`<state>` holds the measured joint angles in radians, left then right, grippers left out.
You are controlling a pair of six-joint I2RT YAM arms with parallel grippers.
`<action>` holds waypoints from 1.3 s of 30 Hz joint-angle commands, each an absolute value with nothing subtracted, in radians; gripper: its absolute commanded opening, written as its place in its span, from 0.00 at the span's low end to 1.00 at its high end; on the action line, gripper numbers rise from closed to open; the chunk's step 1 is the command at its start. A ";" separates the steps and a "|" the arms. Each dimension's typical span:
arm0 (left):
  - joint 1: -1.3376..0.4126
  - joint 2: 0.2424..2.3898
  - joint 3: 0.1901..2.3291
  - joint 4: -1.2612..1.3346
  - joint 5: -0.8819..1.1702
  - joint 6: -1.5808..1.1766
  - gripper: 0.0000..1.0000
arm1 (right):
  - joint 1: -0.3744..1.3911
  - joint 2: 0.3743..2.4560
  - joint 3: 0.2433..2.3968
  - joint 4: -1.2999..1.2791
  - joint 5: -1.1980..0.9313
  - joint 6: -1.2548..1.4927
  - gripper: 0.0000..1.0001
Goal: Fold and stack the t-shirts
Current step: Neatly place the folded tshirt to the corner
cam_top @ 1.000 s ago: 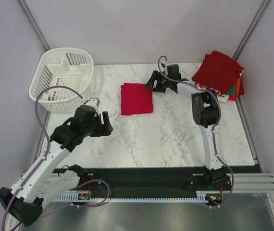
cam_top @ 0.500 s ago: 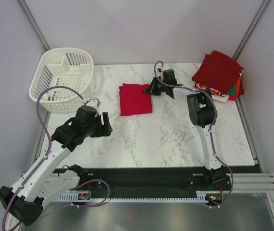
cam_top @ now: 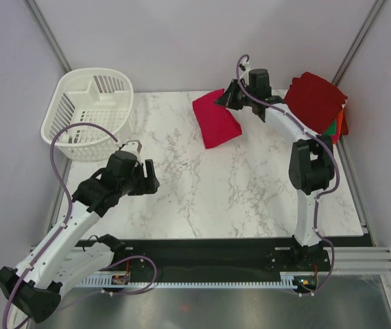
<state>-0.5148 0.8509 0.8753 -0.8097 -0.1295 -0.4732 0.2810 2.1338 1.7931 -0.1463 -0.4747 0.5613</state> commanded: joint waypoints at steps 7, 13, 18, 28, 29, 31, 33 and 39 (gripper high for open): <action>-0.514 0.838 0.865 -0.784 -0.146 -0.440 0.76 | 0.163 1.993 2.038 -0.325 -0.462 0.500 0.00; -0.514 0.842 0.864 -0.782 -0.147 -0.440 0.75 | 0.016 1.976 2.195 -0.364 -0.523 0.554 0.00; -0.514 0.854 0.865 -0.782 -0.141 -0.440 0.75 | -0.167 2.005 2.256 -0.361 -0.578 0.612 0.00; -0.514 0.850 0.864 -0.784 -0.158 -0.442 0.74 | -0.520 2.213 1.971 -0.307 -0.519 0.649 0.02; -0.514 0.854 0.864 -0.782 -0.158 -0.442 0.74 | -0.528 2.248 1.953 -0.304 -0.518 0.653 0.03; -0.514 0.853 0.864 -0.782 -0.158 -0.443 0.74 | -0.540 2.333 1.954 -0.304 -0.532 0.670 0.09; -0.514 0.850 0.862 -0.782 -0.161 -0.443 0.74 | -0.538 2.347 1.951 -0.296 -0.528 0.676 0.09; -0.514 0.845 0.864 -0.782 -0.166 -0.445 0.74 | -0.515 2.202 1.980 -0.278 -0.511 0.675 0.07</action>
